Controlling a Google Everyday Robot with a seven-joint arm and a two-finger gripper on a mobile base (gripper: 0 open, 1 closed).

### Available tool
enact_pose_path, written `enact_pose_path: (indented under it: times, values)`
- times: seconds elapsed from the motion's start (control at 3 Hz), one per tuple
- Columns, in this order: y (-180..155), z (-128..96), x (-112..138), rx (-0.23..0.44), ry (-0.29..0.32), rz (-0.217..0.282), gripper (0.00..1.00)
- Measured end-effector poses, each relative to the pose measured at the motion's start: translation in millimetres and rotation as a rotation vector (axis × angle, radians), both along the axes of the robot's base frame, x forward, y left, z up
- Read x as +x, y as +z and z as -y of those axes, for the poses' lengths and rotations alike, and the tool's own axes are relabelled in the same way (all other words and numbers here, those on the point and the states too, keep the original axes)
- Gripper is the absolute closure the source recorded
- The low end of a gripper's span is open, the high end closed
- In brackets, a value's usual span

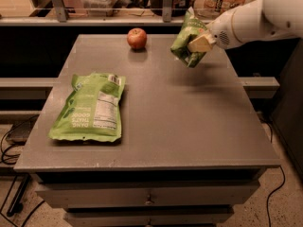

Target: Move green jalapeno chip bag near apple

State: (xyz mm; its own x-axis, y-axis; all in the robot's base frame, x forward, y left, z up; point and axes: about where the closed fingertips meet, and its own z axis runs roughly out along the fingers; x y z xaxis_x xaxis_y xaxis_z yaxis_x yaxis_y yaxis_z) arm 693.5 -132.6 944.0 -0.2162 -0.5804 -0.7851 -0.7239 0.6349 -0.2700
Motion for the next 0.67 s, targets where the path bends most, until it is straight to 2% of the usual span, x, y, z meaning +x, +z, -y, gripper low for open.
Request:
enact_pose_path:
  times: [0.33, 0.67]
  values:
    - [-15, -9, 36, 0.022, -0.019, -0.006, 1.00]
    - [-32, -23, 66, 0.082, 0.004, -0.012, 0.82]
